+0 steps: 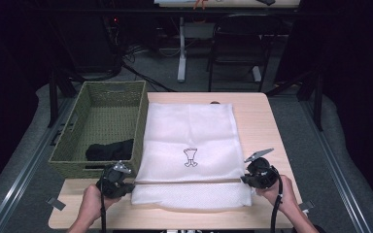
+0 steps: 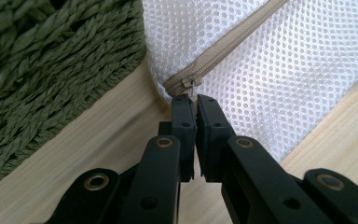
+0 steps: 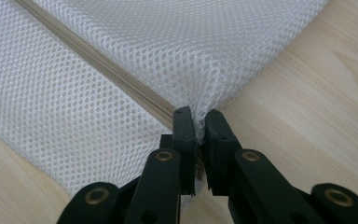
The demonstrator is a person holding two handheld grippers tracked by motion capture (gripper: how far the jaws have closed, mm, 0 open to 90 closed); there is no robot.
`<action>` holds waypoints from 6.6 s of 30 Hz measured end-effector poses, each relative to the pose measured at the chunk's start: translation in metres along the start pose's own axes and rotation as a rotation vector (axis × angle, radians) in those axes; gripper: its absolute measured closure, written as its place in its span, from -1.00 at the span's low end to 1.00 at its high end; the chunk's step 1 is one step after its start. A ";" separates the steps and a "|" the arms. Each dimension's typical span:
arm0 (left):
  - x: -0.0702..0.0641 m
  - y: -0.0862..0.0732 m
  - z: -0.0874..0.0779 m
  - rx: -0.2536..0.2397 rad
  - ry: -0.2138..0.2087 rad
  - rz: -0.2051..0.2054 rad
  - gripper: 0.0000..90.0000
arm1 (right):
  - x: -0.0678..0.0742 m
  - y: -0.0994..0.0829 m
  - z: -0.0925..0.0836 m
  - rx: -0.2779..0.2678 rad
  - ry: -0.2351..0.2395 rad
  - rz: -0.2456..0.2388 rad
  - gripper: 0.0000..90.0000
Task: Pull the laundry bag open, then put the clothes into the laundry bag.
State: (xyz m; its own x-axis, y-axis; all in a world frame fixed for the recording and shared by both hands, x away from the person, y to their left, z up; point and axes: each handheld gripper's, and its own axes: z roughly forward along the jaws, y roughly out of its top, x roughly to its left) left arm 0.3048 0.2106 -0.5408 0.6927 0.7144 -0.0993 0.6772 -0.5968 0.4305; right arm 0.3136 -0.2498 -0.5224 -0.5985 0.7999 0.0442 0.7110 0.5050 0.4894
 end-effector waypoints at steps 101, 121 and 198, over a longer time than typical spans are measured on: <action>-0.021 0.003 -0.018 -0.150 -0.022 0.050 -0.99 | 0.079 0.082 0.087 0.081 0.170 -0.339 -0.27; -0.021 0.005 -0.015 -0.139 -0.019 0.070 -0.99 | 0.066 0.079 0.090 0.022 0.189 -0.245 0.30; 0.000 0.030 -0.087 -0.182 -0.037 0.244 -1.00 | 0.070 0.095 0.040 -0.186 0.078 -0.311 0.91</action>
State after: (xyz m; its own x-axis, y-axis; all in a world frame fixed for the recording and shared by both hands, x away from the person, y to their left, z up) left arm 0.3033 0.2244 -0.4503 0.8403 0.5421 -0.0038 0.4359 -0.6715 0.5992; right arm 0.3542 -0.1331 -0.5073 -0.8069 0.5867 -0.0684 0.4159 0.6466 0.6395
